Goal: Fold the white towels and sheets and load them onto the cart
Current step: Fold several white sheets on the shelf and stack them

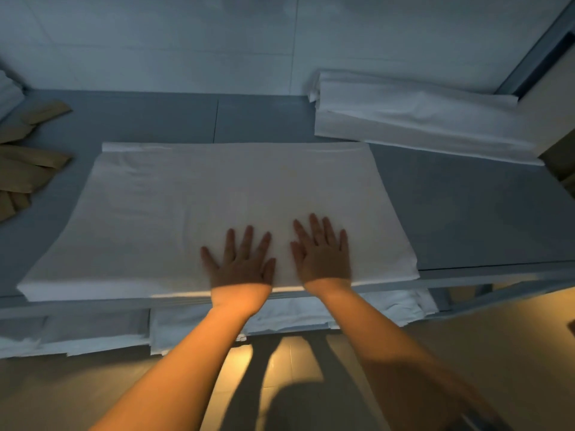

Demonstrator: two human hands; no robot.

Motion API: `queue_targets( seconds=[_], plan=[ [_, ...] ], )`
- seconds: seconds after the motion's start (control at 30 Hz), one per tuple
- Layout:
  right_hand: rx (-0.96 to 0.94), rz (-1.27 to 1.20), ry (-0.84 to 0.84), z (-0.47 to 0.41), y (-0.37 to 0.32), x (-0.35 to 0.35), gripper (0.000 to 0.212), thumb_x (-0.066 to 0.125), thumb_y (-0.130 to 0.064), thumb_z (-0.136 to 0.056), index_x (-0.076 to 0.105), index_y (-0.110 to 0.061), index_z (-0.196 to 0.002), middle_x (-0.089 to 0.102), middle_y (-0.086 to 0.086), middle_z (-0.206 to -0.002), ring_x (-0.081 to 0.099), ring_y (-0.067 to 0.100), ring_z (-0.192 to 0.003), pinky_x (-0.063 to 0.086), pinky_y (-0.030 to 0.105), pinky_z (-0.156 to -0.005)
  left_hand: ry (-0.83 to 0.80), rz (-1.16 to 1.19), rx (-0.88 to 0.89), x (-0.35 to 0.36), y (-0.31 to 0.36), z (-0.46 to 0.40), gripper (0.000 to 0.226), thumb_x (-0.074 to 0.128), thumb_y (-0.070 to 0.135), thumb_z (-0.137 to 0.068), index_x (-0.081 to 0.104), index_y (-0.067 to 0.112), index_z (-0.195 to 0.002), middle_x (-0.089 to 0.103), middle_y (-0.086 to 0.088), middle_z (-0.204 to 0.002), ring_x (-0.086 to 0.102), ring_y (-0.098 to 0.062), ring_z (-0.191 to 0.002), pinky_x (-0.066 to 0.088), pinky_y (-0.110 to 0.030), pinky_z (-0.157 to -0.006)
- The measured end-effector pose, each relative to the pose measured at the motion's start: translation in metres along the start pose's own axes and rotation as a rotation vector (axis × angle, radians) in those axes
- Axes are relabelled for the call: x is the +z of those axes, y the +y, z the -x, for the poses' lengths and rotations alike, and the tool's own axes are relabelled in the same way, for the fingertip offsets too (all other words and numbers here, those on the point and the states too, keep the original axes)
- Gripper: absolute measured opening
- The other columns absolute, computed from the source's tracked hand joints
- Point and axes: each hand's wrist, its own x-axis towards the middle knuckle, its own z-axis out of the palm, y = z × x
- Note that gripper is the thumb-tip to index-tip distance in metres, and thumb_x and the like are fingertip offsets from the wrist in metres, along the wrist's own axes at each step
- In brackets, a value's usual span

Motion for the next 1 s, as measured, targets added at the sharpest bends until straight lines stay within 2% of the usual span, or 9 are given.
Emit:
queue_targets(
  seconds=[0.13, 0.27, 0.4, 0.5, 0.57, 0.7, 0.8, 0.87, 1.0],
  plan=[
    [0.15, 0.078, -0.049, 0.001, 0.062, -0.009, 0.054, 0.013, -0.055, -0.098, 0.002, -0.043, -0.15, -0.001, -0.005, -0.161, -0.003, 0.022, -0.148, -0.002, 0.05, -0.118, 0.007, 0.097, -0.144, -0.006, -0.05, 0.007, 0.058, 0.02, 0.06, -0.093, -0.001, 0.052, -0.146, -0.002, 0.012, -0.16, -0.005, -0.021, -0.148, -0.003, -0.065, -0.109],
    [0.186, 0.092, -0.102, 0.003, 0.082, -0.013, 0.057, 0.007, -0.059, -0.095, -0.008, -0.043, -0.148, -0.009, -0.006, -0.16, -0.009, 0.023, -0.147, -0.004, 0.05, -0.118, -0.076, 0.672, -0.327, -0.02, -0.114, 0.019, 0.056, 0.023, 0.063, -0.094, 0.012, 0.05, -0.148, 0.01, 0.007, -0.161, 0.005, -0.026, -0.148, 0.009, -0.06, -0.11],
    [0.201, 0.095, -0.128, 0.003, 0.078, -0.017, 0.057, 0.008, -0.057, -0.096, -0.007, -0.04, -0.149, -0.01, -0.004, -0.16, -0.01, 0.025, -0.147, -0.004, 0.051, -0.118, -0.02, 0.103, -0.458, -0.021, -0.173, 0.023, 0.064, 0.025, 0.065, -0.092, 0.007, 0.045, -0.15, 0.0, 0.005, -0.161, 0.0, -0.032, -0.147, 0.002, -0.055, -0.115],
    [0.245, 0.058, -0.146, 0.003, 0.055, -0.018, 0.06, 0.013, -0.056, -0.097, -0.002, -0.035, -0.151, -0.007, -0.002, -0.161, -0.007, 0.029, -0.147, -0.002, 0.057, -0.116, -0.098, 0.083, -0.476, -0.023, -0.169, 0.02, 0.064, 0.023, 0.061, -0.094, 0.002, 0.041, -0.151, -0.004, -0.002, -0.161, -0.003, -0.038, -0.146, 0.0, -0.058, -0.114],
    [0.139, 0.053, -0.121, 0.001, 0.018, -0.014, 0.058, 0.019, -0.053, -0.099, 0.005, -0.035, -0.152, -0.001, -0.004, -0.161, -0.003, 0.027, -0.148, -0.001, 0.059, -0.115, -0.115, 0.027, -0.428, -0.024, -0.155, 0.013, 0.062, 0.023, 0.056, -0.096, 0.0, 0.038, -0.151, -0.005, -0.007, -0.161, -0.004, -0.04, -0.145, 0.0, -0.06, -0.114],
    [-0.174, 0.046, -0.059, -0.02, -0.084, 0.001, 0.051, 0.025, -0.044, -0.101, 0.016, -0.037, -0.15, 0.009, -0.005, -0.161, 0.005, 0.022, -0.148, 0.004, 0.06, -0.114, -0.079, -0.045, -0.067, -0.026, -0.121, -0.01, 0.059, 0.024, 0.051, -0.097, -0.001, 0.042, -0.15, -0.005, -0.001, -0.161, -0.006, -0.033, -0.147, 0.001, -0.062, -0.113],
    [-0.266, 0.055, -0.04, -0.046, -0.145, 0.011, 0.049, 0.026, -0.04, -0.101, 0.02, -0.037, -0.15, 0.012, -0.005, -0.16, 0.006, 0.021, -0.148, 0.002, 0.06, -0.113, -0.075, -0.04, 0.064, -0.021, -0.118, -0.024, 0.062, 0.022, 0.056, -0.096, -0.001, 0.04, -0.151, -0.005, 0.005, -0.161, -0.01, -0.029, -0.147, -0.003, -0.069, -0.107],
    [-0.248, 0.071, -0.009, -0.063, -0.168, 0.016, 0.049, 0.026, -0.04, -0.101, 0.02, -0.038, -0.149, 0.014, -0.005, -0.16, 0.008, 0.02, -0.148, 0.001, 0.059, -0.113, -0.049, -0.035, 0.088, -0.02, -0.141, -0.029, 0.066, 0.018, 0.064, -0.091, -0.001, 0.041, -0.15, -0.003, 0.009, -0.161, -0.009, -0.028, -0.147, -0.003, -0.069, -0.107],
    [-0.13, 0.058, -0.004, -0.094, -0.183, 0.02, 0.05, 0.018, -0.044, -0.1, 0.013, -0.04, -0.15, 0.009, -0.004, -0.161, 0.005, 0.02, -0.148, 0.0, 0.06, -0.114, 0.012, -0.005, -0.083, -0.019, -0.229, -0.026, 0.072, 0.001, 0.075, -0.081, -0.008, 0.047, -0.147, -0.008, 0.011, -0.159, -0.007, -0.025, -0.148, -0.001, -0.062, -0.11]
  ],
)
